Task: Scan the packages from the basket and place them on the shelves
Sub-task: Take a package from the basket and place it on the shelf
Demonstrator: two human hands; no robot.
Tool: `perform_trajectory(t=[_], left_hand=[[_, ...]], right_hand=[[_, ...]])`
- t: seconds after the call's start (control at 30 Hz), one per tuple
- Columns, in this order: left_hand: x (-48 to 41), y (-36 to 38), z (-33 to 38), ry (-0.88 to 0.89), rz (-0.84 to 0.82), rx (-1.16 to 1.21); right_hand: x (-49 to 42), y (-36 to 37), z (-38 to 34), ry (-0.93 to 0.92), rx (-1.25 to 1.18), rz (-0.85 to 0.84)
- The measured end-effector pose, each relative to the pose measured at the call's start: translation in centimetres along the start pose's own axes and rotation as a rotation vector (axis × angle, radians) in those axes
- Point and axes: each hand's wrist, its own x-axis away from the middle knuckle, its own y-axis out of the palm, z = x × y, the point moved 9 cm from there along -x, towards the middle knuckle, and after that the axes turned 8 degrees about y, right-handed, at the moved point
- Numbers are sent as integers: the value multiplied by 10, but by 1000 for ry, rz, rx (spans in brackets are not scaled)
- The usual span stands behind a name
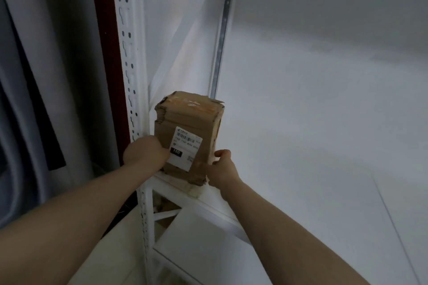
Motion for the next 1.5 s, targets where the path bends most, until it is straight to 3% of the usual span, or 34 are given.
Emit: perform_trajectory(t=[0.17,0.37,0.63,0.87,1.03,1.2,1.33,1.5], left_hand=[[41,18,44,64,-116,-42],[144,100,181,362,-260,84],[434,219,388,738,-628,261],[657,319,475,963,-1015,245],[758,379,505,1031,-1187,178],[838,437,533,1065,-1314,121],[890,492,550,1014,-1431,59],[925,565,572,820,-1503,-24]], right_hand=[[47,-52,39,43,4,20],[153,-178,139,93,-29,205],[378,-385,369,348,-57,539],[584,-481,562,702,-102,776],[703,-499,668,909,-233,908],[773,-497,757,1055,-376,917],[791,-514,815,1111,-397,879],[784,-553,876,1182,-374,762]])
